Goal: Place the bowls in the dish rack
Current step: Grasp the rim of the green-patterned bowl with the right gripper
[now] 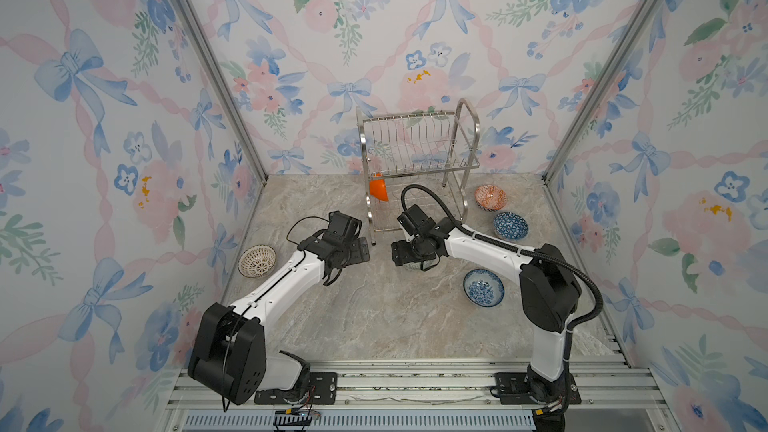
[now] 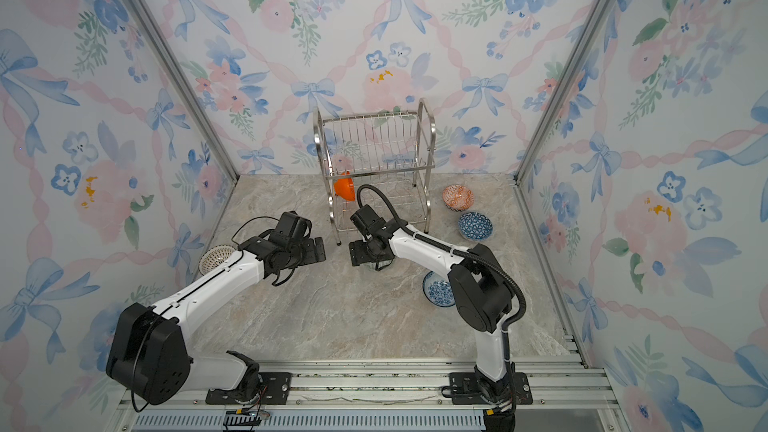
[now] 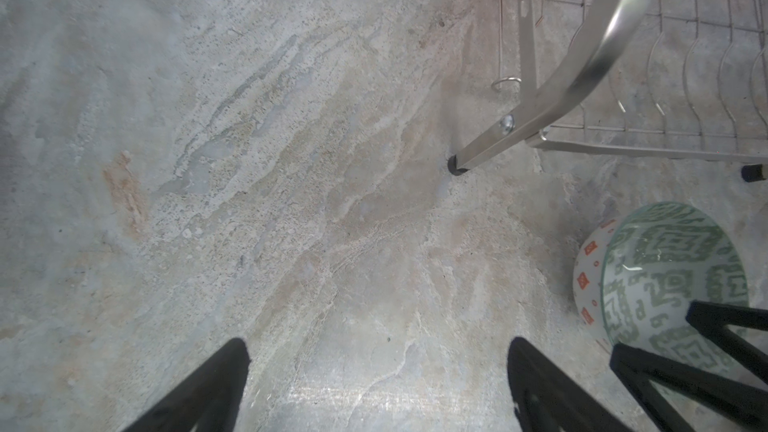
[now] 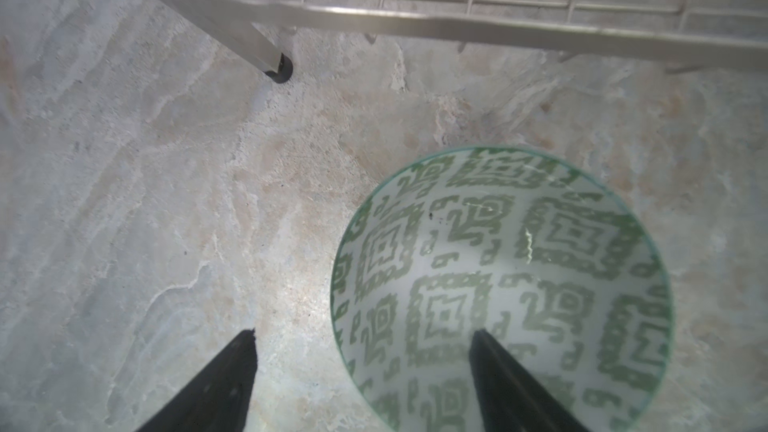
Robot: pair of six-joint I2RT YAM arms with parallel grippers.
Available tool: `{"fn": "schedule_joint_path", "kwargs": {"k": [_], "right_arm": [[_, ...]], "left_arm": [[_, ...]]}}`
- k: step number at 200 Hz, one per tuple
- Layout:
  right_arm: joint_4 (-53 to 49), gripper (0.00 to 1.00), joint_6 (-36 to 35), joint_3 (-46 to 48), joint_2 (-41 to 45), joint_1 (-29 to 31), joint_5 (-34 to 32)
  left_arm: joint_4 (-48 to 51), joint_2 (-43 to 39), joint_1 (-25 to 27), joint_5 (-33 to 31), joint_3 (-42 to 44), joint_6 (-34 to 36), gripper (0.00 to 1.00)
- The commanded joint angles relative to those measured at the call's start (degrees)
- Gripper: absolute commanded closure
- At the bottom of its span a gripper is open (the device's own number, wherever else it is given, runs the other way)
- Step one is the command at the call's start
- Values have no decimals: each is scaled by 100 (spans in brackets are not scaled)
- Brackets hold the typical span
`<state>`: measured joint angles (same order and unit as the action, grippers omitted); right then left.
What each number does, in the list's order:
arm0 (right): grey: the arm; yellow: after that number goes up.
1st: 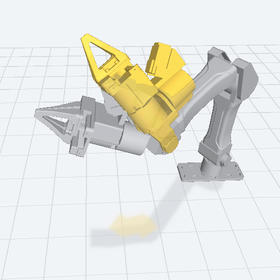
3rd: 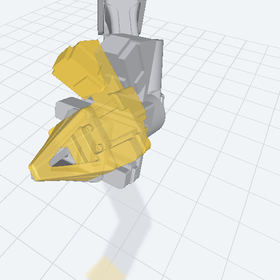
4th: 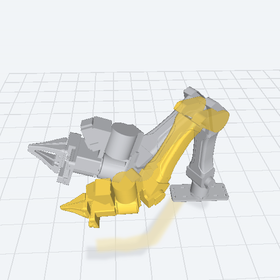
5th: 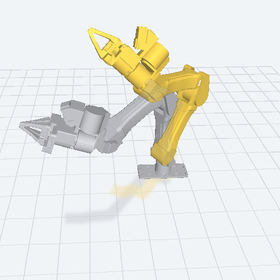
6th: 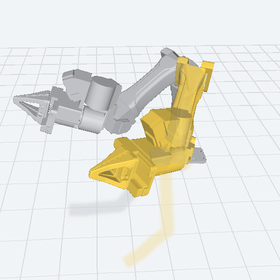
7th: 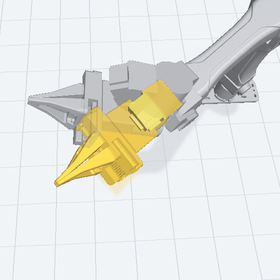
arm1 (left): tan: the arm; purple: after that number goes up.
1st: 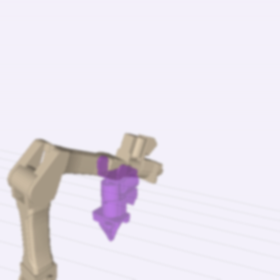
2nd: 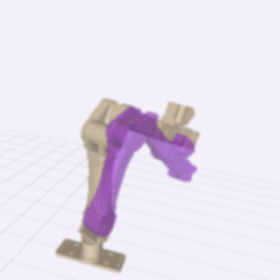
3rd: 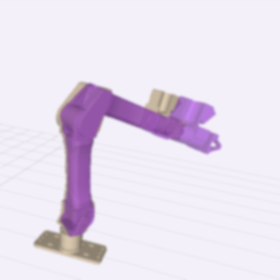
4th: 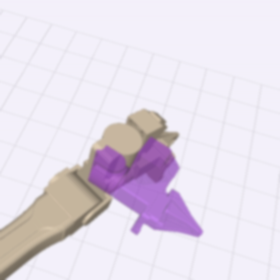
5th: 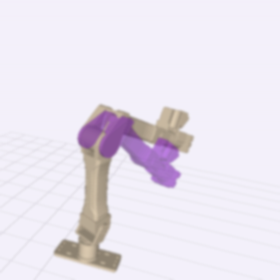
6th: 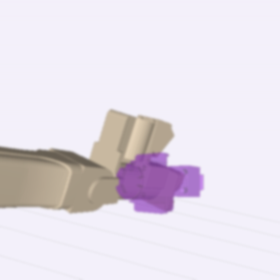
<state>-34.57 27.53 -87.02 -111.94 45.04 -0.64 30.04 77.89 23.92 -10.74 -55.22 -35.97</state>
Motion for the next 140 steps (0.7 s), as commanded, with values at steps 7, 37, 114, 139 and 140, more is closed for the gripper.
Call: {"fn": "schedule_joint_path", "kwargs": {"k": [7, 37, 114, 139, 140], "right_arm": [[-159, 25, 64, -154, -172, 97, -151], [-131, 32, -1, -327, -450, 117, -112], [-267, 52, -209, -613, -811, 182, -187], [-374, 58, -316, -716, -838, 181, -259], [-375, 58, -321, -722, -838, 181, -264]], "left_arm": [[1, -226, -53, 121, 82, -63, 2], [3, -301, -79, 202, 90, -65, 2], [8, -319, -125, 237, 52, -139, 2], [3, -221, -129, 246, -40, -143, 2], [2, -221, -131, 243, -45, -141, 2]]}}
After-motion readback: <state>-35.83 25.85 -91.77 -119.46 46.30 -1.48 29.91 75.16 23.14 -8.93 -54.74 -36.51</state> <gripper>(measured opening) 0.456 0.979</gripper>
